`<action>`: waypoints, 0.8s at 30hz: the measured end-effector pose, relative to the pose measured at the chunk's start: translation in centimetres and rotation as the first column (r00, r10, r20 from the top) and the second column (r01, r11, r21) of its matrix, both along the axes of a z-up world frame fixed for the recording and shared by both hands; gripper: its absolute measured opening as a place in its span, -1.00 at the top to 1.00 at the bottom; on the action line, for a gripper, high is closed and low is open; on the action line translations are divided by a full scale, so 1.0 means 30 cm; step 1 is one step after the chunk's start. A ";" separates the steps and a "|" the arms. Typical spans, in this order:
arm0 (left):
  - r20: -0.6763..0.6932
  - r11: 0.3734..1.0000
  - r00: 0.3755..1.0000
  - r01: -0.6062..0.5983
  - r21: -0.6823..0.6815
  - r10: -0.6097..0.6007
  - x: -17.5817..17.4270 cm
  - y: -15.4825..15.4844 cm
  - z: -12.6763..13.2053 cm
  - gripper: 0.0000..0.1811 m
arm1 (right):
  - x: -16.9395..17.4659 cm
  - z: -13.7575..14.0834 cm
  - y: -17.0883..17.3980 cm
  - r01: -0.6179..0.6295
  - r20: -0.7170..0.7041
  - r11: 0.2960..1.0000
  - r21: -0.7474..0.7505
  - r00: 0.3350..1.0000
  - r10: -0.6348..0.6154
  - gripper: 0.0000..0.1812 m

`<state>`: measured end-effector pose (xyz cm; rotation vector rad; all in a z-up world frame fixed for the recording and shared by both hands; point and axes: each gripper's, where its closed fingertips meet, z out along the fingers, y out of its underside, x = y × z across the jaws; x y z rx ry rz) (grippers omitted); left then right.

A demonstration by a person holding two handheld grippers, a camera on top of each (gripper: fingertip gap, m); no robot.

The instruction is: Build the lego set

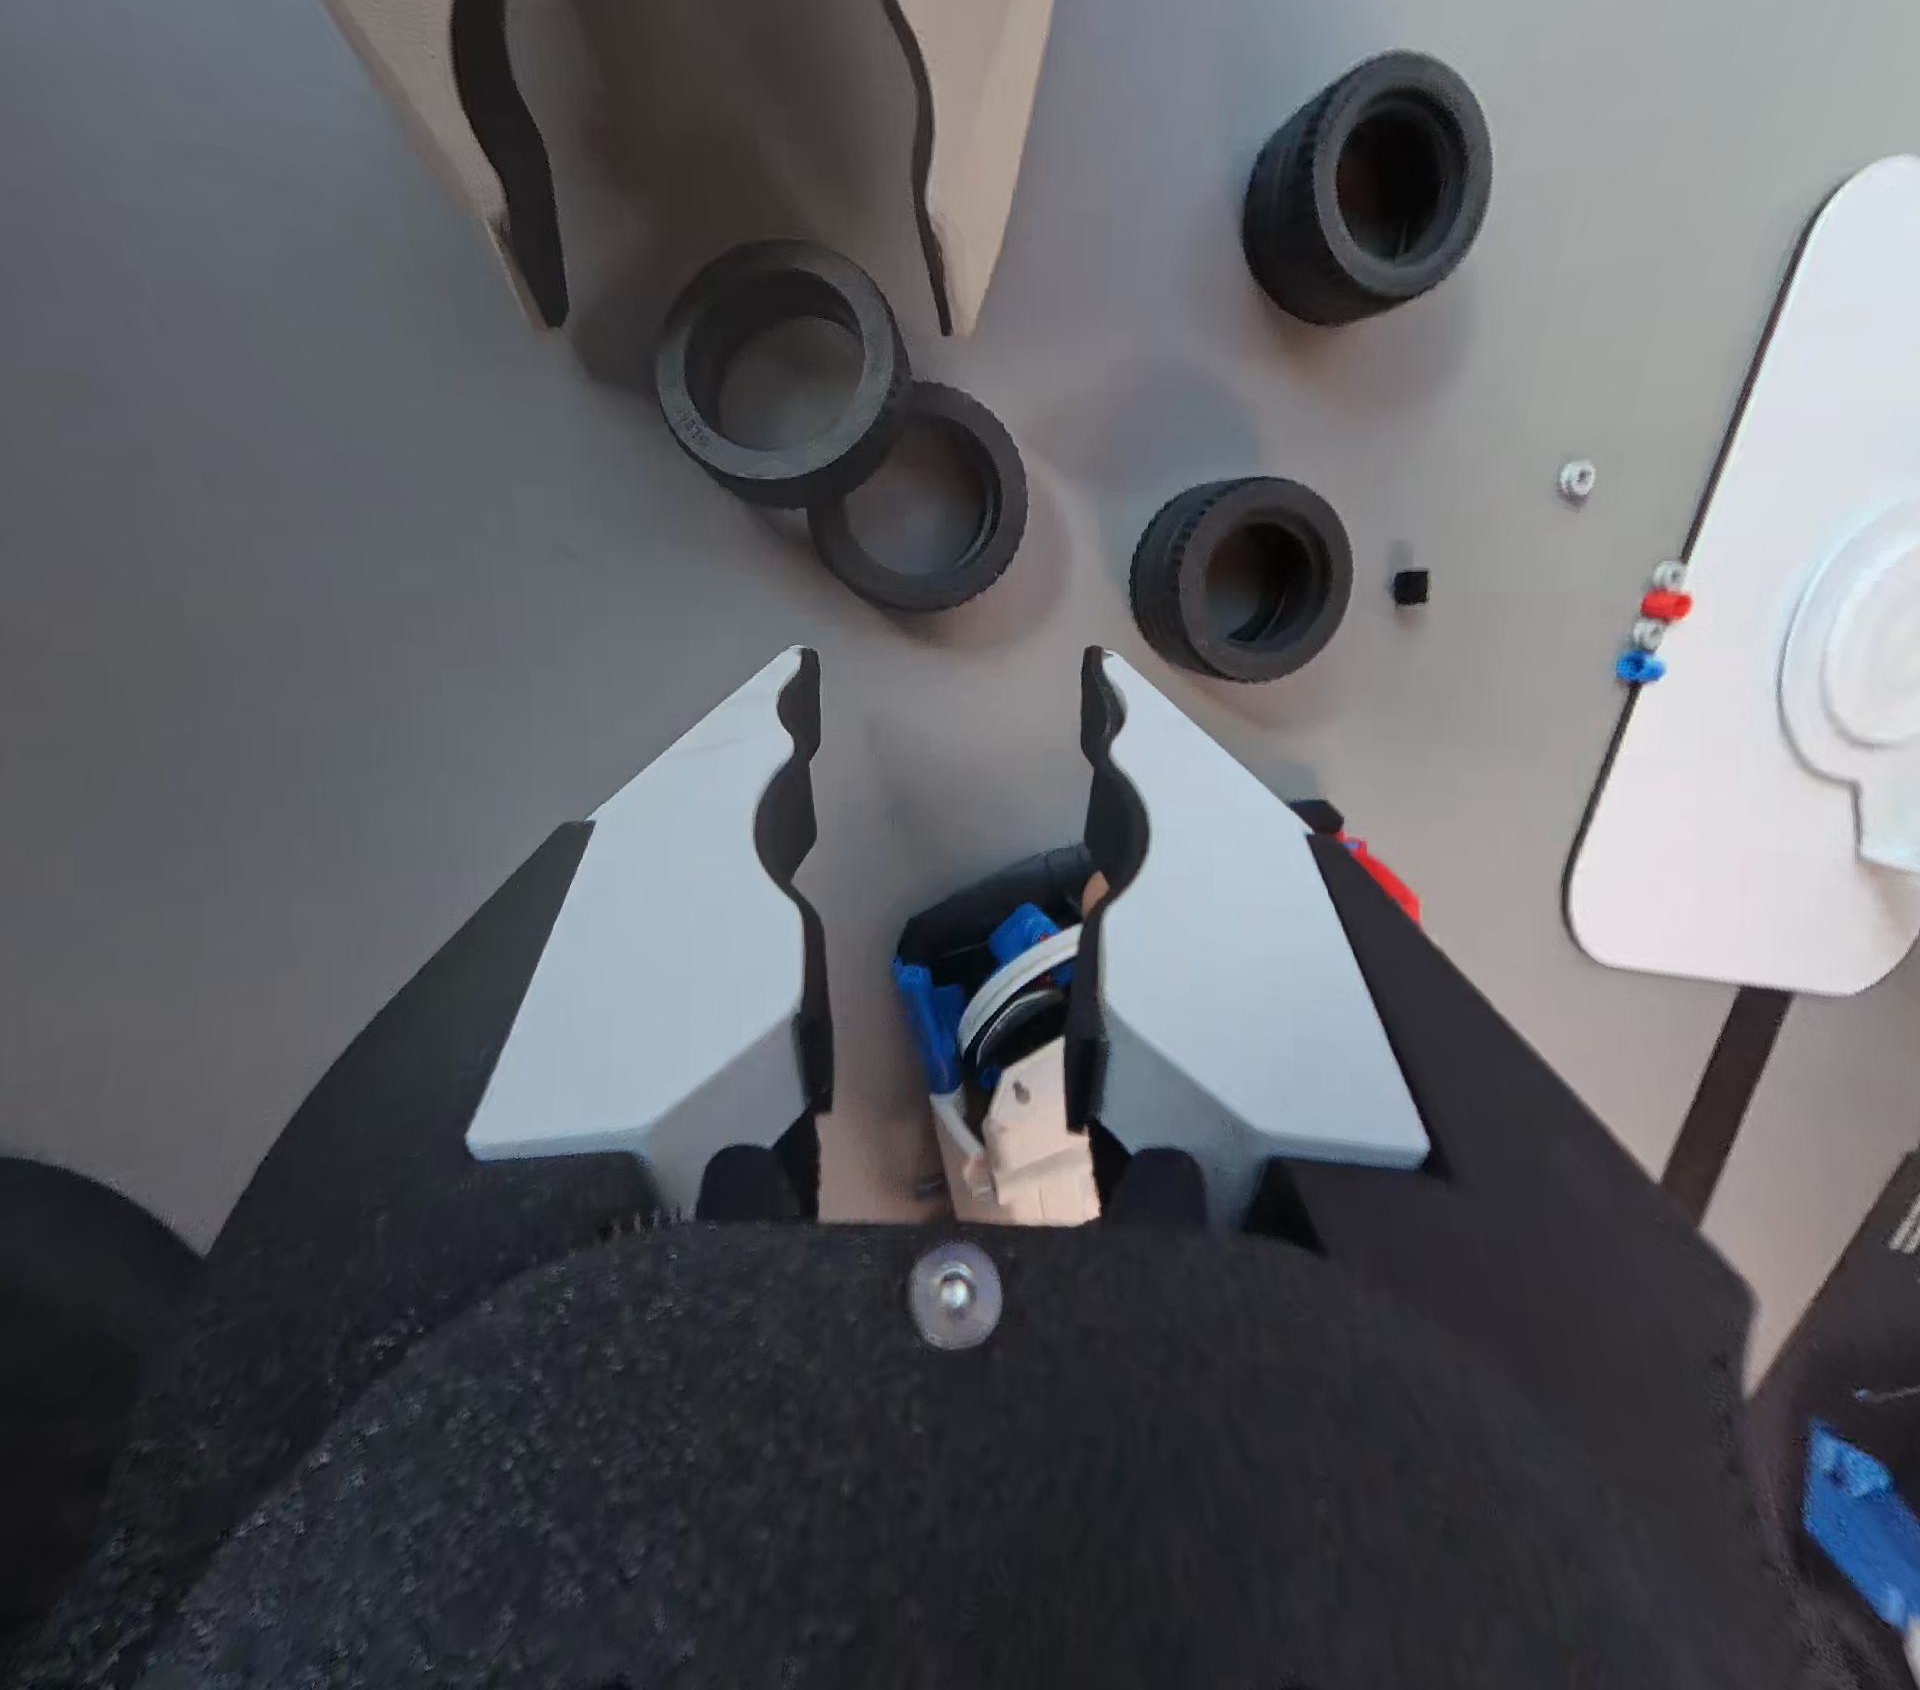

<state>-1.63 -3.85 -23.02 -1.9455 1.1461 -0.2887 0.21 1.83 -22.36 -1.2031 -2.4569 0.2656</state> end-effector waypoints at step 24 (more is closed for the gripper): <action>0.000 0.968 0.979 -0.203 -0.149 0.206 -0.278 0.034 -0.028 0.48 | 0.036 -0.032 -0.055 0.339 0.027 0.926 -0.165 0.940 -0.340 0.54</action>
